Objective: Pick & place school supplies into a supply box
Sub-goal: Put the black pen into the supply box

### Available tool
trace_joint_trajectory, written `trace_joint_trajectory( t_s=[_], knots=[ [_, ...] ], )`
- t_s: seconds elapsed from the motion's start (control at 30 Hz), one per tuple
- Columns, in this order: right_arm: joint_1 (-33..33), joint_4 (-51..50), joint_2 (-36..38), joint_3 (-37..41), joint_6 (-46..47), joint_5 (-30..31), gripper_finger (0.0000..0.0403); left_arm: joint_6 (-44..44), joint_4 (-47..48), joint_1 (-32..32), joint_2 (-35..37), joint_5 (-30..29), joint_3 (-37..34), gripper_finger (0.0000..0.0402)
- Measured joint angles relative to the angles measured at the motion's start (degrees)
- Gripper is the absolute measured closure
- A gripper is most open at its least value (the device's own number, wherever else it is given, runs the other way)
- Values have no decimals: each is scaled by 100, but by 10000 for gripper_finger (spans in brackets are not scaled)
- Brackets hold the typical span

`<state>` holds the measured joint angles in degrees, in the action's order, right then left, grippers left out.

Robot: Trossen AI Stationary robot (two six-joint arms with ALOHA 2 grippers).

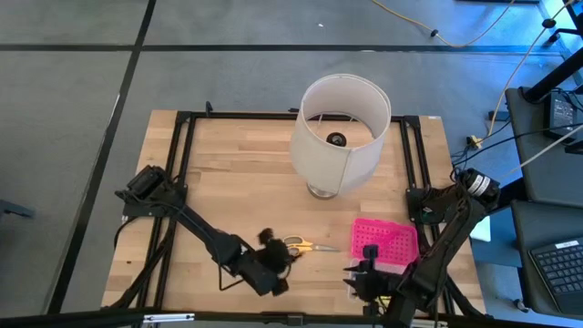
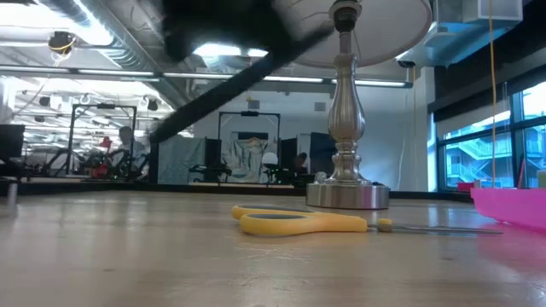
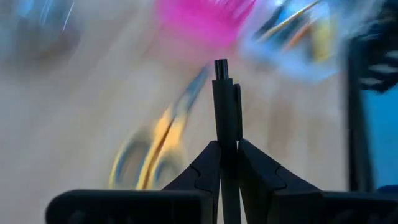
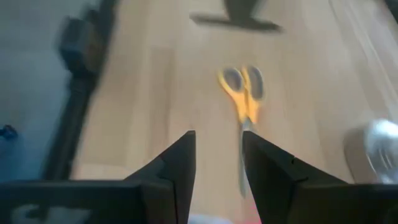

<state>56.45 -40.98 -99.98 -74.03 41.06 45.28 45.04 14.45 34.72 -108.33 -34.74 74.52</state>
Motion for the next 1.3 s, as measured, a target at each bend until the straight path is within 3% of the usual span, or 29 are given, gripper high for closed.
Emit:
trace_joint_trajectory(
  t_s=[0.17, 0.4, 0.8, 1.07, 1.3],
  knots=[
    [-20, 1040, 0, -7, -1038, 11, 267, -2588, -1921, -176, -4, 64, -7, 369],
    [-24, 2004, 0, -7, -1783, 30, 267, -4497, -3455, -345, -4, 1353, -9, 369],
    [-354, 2740, 0, -7, -2232, 30, 267, -5802, -4650, -413, -4, 2708, -9, 369],
    [-490, 3416, 0, -5, -3207, 8, 267, -5824, -4702, -451, -4, 2751, -9, 368],
    [-644, 3552, 0, -7, -3253, 12, 267, -5977, -4736, -462, -4, 2733, -9, 368]
  ],
)
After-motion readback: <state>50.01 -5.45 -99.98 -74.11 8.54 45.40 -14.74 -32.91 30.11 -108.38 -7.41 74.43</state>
